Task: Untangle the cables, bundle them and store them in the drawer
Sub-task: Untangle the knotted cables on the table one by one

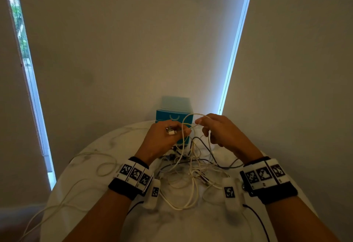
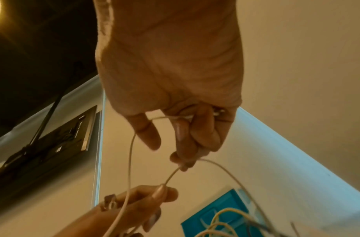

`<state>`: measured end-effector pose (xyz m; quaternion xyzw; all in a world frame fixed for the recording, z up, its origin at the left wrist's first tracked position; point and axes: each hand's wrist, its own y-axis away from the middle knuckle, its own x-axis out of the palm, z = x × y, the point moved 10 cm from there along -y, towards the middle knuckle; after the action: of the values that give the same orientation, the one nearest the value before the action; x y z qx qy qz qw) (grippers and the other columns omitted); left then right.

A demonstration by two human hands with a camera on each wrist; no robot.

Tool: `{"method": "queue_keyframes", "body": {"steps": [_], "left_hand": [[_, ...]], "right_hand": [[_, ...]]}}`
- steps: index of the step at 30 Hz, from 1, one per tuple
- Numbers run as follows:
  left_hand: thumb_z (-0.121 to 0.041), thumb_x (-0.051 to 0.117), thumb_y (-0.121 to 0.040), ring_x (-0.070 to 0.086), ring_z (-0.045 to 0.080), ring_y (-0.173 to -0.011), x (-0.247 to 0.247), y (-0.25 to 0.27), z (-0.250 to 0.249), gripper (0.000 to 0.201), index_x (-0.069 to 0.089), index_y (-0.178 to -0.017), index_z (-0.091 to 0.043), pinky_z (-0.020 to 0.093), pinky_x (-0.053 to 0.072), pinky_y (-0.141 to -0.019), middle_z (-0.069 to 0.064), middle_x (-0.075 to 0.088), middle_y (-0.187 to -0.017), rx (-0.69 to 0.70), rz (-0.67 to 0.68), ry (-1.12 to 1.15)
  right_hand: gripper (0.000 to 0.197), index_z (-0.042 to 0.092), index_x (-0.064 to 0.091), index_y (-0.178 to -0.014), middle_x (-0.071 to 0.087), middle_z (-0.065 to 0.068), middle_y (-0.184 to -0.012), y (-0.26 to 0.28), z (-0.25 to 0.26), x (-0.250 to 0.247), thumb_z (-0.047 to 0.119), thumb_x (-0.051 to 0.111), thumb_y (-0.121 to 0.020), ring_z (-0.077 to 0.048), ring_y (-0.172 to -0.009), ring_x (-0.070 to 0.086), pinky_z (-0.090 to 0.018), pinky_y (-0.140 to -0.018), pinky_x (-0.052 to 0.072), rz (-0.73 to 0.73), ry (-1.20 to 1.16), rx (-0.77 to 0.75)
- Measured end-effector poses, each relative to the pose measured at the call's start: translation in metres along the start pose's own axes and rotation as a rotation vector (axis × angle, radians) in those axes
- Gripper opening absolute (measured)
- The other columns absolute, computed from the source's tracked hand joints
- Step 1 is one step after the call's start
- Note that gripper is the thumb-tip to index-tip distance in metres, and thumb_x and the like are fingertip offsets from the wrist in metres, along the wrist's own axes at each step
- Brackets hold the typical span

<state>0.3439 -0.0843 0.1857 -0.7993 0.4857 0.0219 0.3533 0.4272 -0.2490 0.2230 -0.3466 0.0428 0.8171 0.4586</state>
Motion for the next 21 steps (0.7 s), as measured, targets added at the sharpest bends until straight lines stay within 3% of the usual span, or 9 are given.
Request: {"method": "queue_keyframes", "body": {"steps": [3, 5, 7, 10, 12, 14, 18, 21], "left_hand": [[-0.052, 0.081, -0.090, 0.072, 0.004, -0.090, -0.005, -0.001, -0.001, 0.023, 0.084, -0.101, -0.032, 0.027, 0.055, -0.082, -0.011, 0.078, -0.095, 0.027, -0.028, 0.009], [-0.050, 0.085, -0.086, 0.073, 0.009, -0.092, -0.004, -0.002, -0.002, 0.020, 0.084, -0.098, -0.035, 0.029, 0.057, -0.084, -0.007, 0.078, -0.095, 0.030, -0.001, 0.055], [-0.048, 0.085, -0.086, 0.074, 0.010, -0.093, -0.009, -0.002, -0.004, 0.018, 0.083, -0.097, -0.034, 0.028, 0.059, -0.084, -0.006, 0.078, -0.093, 0.013, -0.016, 0.104], [-0.047, 0.075, -0.096, 0.069, -0.003, -0.082, -0.050, -0.001, -0.001, 0.025, 0.080, -0.092, -0.023, 0.012, 0.053, -0.070, -0.018, 0.076, -0.083, -0.076, -0.260, 0.253], [-0.054, 0.069, -0.099, 0.058, 0.006, -0.067, -0.090, 0.004, 0.009, 0.040, 0.075, -0.081, -0.019, 0.024, 0.046, -0.060, -0.016, 0.064, -0.064, -0.134, -0.498, 0.310], [-0.056, 0.066, -0.100, 0.041, 0.012, -0.055, -0.115, 0.010, 0.013, 0.046, 0.068, -0.071, -0.021, 0.029, 0.033, -0.054, -0.007, 0.049, -0.058, -0.153, -0.626, 0.410], [-0.046, 0.068, -0.101, 0.029, 0.012, -0.047, -0.125, 0.014, 0.002, 0.049, 0.061, -0.058, -0.025, 0.031, 0.019, -0.048, 0.000, 0.046, -0.062, -0.142, -0.658, 0.619], [-0.039, 0.066, -0.104, 0.026, 0.013, -0.046, -0.120, 0.013, -0.011, 0.053, 0.055, -0.054, -0.024, 0.031, 0.016, -0.047, 0.002, 0.044, -0.062, -0.087, -0.631, 0.668]], "right_hand": [[0.021, 0.024, 0.071, -0.098, 0.072, 0.003, -0.089, 0.004, 0.009, 0.007, 0.043, 0.063, -0.102, -0.015, -0.081, 0.068, -0.029, -0.067, 0.052, 0.114, 0.433, -0.089], [0.025, 0.019, 0.072, -0.098, 0.073, 0.002, -0.086, 0.006, 0.007, 0.012, 0.042, 0.064, -0.104, -0.013, -0.075, 0.067, -0.027, -0.066, 0.052, 0.236, 0.516, -0.064], [0.027, 0.013, 0.074, -0.100, 0.071, 0.001, -0.078, 0.007, 0.005, 0.002, 0.038, 0.064, -0.105, -0.008, -0.060, 0.061, -0.022, -0.055, 0.048, 0.280, 0.440, 0.012], [0.025, 0.005, 0.069, -0.088, 0.066, -0.004, -0.069, 0.002, -0.003, -0.046, 0.023, 0.064, -0.103, -0.009, -0.044, 0.048, -0.023, -0.044, 0.035, 0.004, 0.056, 0.132], [0.018, 0.006, 0.064, -0.088, 0.061, -0.008, -0.068, 0.004, -0.015, -0.077, 0.016, 0.057, -0.102, -0.010, -0.040, 0.038, -0.023, -0.041, 0.027, -0.243, -0.357, 0.162], [0.015, 0.010, 0.060, -0.094, 0.059, -0.006, -0.067, 0.008, -0.026, -0.097, 0.011, 0.048, -0.102, -0.011, -0.040, 0.032, -0.022, -0.041, 0.023, -0.446, -0.718, 0.130], [0.020, 0.015, 0.053, -0.101, 0.061, -0.001, -0.067, 0.019, -0.042, -0.106, 0.004, 0.036, -0.099, -0.012, -0.044, 0.037, -0.023, -0.045, 0.024, -0.785, -1.158, 0.067], [0.024, 0.011, 0.051, -0.098, 0.058, 0.004, -0.057, 0.010, -0.031, -0.094, 0.001, 0.029, -0.100, -0.011, -0.044, 0.039, -0.023, -0.047, 0.025, -0.923, -1.393, 0.005]]}}
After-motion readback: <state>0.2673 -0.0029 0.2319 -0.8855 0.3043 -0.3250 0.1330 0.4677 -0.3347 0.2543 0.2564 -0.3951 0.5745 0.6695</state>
